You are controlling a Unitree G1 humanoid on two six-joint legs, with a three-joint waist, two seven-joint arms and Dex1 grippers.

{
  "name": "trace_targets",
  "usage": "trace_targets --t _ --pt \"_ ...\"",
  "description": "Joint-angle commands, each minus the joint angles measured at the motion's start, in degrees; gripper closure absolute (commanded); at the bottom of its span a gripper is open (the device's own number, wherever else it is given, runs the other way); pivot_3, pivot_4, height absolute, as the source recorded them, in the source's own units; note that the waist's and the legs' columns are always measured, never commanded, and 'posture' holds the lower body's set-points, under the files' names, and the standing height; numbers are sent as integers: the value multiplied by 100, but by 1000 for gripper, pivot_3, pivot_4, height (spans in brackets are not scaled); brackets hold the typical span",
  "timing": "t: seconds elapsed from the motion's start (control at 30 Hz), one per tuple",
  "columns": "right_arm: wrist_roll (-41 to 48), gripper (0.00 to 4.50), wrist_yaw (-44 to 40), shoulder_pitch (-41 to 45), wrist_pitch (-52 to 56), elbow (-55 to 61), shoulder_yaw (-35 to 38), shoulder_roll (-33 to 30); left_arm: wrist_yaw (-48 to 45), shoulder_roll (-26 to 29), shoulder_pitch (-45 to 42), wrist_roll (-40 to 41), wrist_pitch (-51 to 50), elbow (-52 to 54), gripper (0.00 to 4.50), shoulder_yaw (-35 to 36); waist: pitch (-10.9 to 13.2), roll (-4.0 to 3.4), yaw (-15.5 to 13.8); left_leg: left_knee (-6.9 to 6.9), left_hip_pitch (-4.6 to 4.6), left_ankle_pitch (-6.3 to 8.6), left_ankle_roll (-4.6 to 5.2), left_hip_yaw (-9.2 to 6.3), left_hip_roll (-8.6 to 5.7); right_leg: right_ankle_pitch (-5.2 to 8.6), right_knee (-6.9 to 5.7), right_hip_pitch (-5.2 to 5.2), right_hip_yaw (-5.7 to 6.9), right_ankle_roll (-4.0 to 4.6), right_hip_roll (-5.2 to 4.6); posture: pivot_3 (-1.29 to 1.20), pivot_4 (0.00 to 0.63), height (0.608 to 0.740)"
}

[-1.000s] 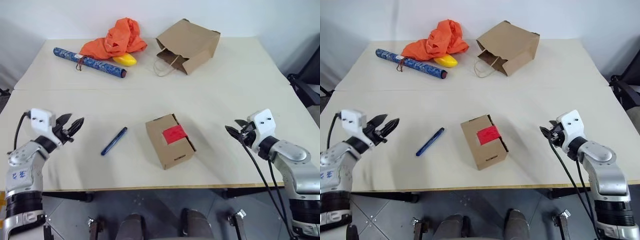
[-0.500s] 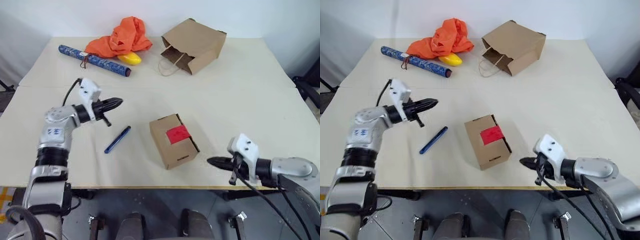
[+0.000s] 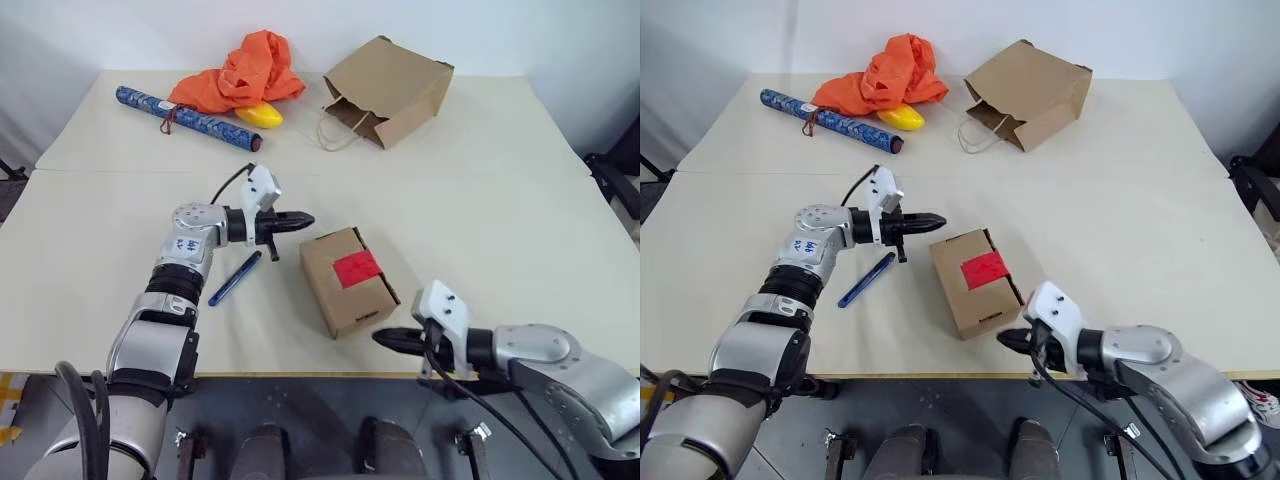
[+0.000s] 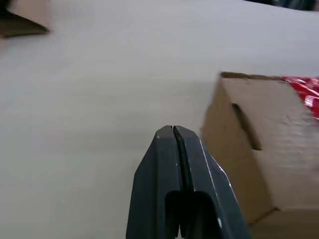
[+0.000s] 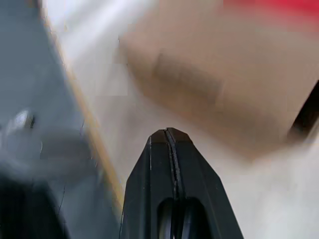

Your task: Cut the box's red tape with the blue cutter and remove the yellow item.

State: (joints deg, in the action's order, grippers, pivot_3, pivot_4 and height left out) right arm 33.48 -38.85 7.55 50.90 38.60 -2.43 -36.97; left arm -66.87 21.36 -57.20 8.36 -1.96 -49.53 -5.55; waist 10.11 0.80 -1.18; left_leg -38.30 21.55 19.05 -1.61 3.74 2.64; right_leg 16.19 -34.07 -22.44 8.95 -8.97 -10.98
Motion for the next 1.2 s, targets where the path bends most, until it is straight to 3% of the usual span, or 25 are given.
trace_targets --t 0.03,0.3,0.57,0.8,1.2 --pt "114 4500 359 84 -56 79 250 218 -489 62 81 77 -321 612 4478 -114 1 1 9 0 2 0 0 0 0 0 0 -2 1 0 0 0 150 740" --pt "101 4500 599 330 -93 -318 644 273 -605 20 436 129 -1016 1696 4478 -281 0 2 -10 -4 2 0 0 -1 0 0 -2 0 -1 0 0 0 150 740" --pt "-55 4500 253 553 -320 -960 1112 -357 -447 -151 725 86 -1292 2127 4478 -331 -1 1 -42 -57 4 10 18 -1 0 -1 -6 18 -5 2 -1 0 150 740" --pt "178 4500 -5 322 -12 -754 1477 -728 -260 -313 783 105 -1209 2010 4478 -291 -1 0 -25 -67 34 12 18 -1 3 -1 -11 -8 -2 1 -1 0 150 740" --pt "451 4500 -36 -277 345 -140 1471 -853 238 -608 393 61 -613 1167 4478 -57 0 0 -29 -81 44 14 21 -2 3 -2 -9 -8 -3 2 -1 0 150 740"
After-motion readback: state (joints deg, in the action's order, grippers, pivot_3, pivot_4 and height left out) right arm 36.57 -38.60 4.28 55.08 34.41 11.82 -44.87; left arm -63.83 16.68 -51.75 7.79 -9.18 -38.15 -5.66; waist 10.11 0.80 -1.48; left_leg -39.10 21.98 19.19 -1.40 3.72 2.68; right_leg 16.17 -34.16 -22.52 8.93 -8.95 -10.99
